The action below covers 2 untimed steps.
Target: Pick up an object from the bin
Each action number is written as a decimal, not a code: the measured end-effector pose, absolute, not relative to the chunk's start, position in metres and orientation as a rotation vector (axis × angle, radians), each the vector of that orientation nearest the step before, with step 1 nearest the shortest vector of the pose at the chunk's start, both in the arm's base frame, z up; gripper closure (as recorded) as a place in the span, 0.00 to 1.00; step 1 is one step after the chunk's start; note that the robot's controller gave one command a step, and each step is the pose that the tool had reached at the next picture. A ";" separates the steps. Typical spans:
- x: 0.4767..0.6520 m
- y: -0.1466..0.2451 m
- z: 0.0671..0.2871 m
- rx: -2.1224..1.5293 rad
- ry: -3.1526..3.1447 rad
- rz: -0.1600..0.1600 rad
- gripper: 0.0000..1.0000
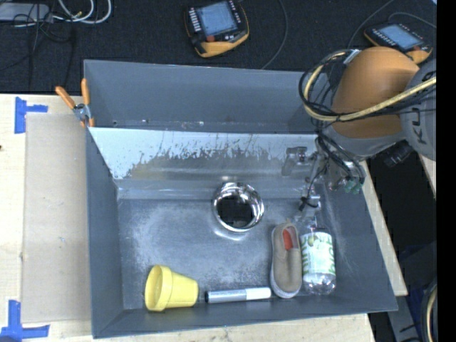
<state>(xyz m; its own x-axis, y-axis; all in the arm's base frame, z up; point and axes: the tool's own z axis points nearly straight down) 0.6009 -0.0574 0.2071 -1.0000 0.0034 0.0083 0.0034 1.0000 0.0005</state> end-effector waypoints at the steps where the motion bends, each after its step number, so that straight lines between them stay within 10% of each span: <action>1: 0.582 -0.023 0.149 -0.016 -3.125 -0.005 0.00; 2: 0.594 -0.001 0.075 -0.038 -3.118 -0.007 0.00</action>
Offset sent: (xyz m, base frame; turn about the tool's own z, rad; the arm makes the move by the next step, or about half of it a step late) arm -0.0171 0.0316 -0.0532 0.0109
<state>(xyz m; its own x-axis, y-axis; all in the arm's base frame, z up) 0.5936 -0.0012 0.0750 -0.9994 0.0246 0.0235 0.0247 0.9997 0.0044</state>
